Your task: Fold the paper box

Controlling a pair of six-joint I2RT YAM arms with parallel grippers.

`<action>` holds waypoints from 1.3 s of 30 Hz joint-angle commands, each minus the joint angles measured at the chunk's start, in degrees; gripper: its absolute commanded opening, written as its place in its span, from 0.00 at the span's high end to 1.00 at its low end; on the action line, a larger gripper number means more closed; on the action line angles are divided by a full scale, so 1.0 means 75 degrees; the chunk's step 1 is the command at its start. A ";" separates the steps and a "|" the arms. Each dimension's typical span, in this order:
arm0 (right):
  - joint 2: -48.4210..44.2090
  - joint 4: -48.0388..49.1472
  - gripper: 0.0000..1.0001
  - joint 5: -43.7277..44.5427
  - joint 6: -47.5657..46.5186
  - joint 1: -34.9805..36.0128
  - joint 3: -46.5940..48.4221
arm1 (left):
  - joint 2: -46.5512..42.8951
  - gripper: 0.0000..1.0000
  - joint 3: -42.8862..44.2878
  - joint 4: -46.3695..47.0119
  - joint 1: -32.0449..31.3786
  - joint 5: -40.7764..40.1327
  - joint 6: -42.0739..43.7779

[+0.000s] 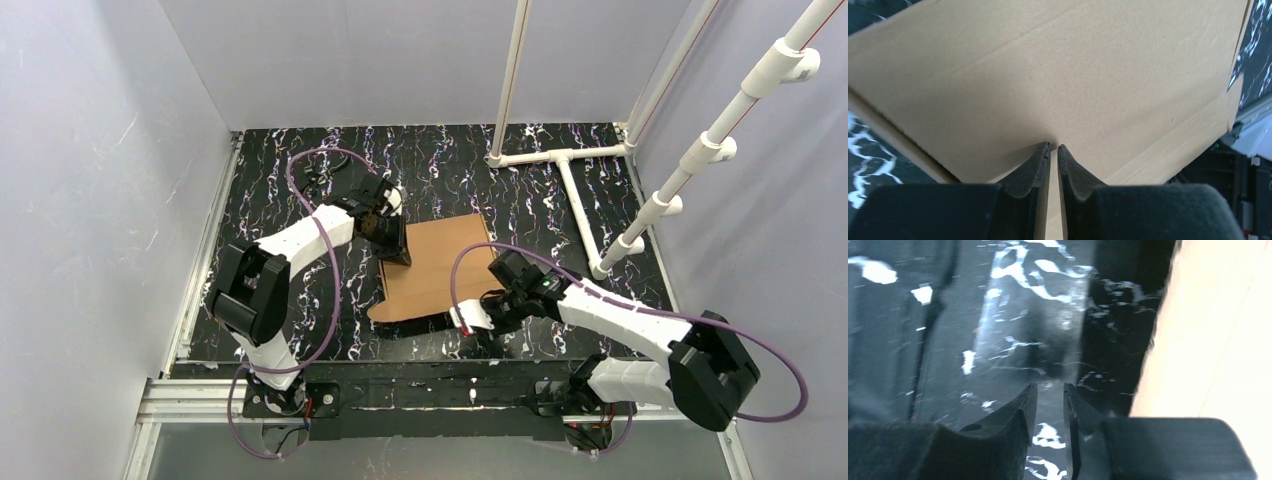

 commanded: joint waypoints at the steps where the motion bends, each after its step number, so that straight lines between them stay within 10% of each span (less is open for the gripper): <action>1: 0.0448 0.2705 0.64 0.1424 0.1069 0.0246 -0.0114 | -0.0371 0.88 0.0058 0.0376 0.0534 -0.0763 0.0009; 8: 0.1026 0.3011 0.50 0.2223 0.1625 0.0191 0.0126 | -0.2886 0.73 -0.1065 0.1101 0.1378 -0.0630 0.0587; 14: 0.0332 -0.1008 0.44 -0.0351 -0.0133 -0.0139 0.1263 | -0.5568 0.21 -0.2732 0.0934 0.1934 -0.0393 0.0282; 21: -0.0247 -0.0929 0.32 -0.0791 0.1319 -0.2119 0.2278 | -0.7336 0.31 -0.4245 0.0341 0.2017 -0.0221 -0.0918; 27: 0.0011 0.0816 0.25 -0.0992 0.2738 -0.3819 0.1433 | -0.6390 0.31 -0.3888 0.0324 0.2011 -0.0087 -0.0558; 39: 0.0015 0.0784 0.12 -0.1591 -0.1020 -0.3843 0.0779 | -0.4965 0.27 -0.3971 0.1214 0.2032 0.0140 -0.0736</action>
